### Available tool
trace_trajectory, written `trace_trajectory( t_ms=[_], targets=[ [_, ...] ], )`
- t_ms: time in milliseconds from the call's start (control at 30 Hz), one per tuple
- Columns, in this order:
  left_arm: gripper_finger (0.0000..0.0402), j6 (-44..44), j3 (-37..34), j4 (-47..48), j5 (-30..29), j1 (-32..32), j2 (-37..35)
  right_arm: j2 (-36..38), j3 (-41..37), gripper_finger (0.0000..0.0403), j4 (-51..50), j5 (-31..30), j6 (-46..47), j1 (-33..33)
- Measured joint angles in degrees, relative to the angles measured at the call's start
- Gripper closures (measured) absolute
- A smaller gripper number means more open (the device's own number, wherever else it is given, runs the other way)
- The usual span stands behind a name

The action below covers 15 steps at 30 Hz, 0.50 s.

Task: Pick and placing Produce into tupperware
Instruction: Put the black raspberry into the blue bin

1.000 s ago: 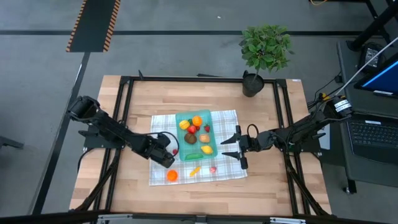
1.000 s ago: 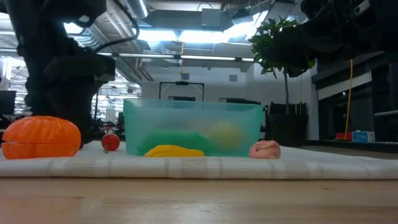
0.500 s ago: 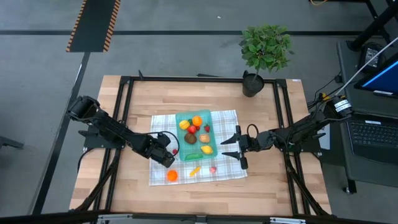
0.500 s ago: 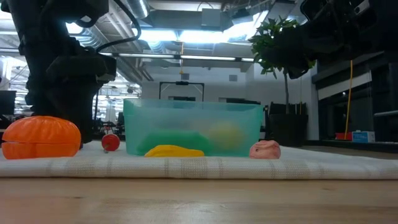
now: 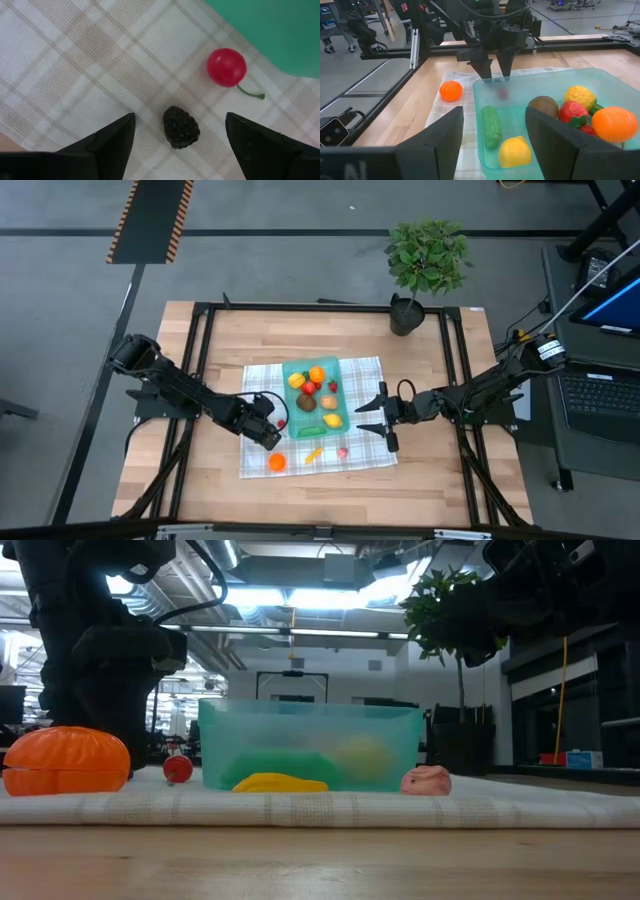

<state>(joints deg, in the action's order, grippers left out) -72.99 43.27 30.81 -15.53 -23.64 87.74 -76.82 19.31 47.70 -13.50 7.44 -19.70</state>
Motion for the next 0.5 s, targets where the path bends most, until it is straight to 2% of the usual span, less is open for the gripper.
trace_trajectory(
  t_ms=[267,500],
  targets=[
    [0.0138,0.0,0.0,0.0,0.0,0.0,0.0,0.0,0.0,0.0187,0.0,0.0,0.0,0.0],
    [0.0145,-0.1,0.0,0.3,-0.9,0.0,1.3,0.0,0.0,0.0187,0.0,0.0,0.0,0.0]
  ],
)
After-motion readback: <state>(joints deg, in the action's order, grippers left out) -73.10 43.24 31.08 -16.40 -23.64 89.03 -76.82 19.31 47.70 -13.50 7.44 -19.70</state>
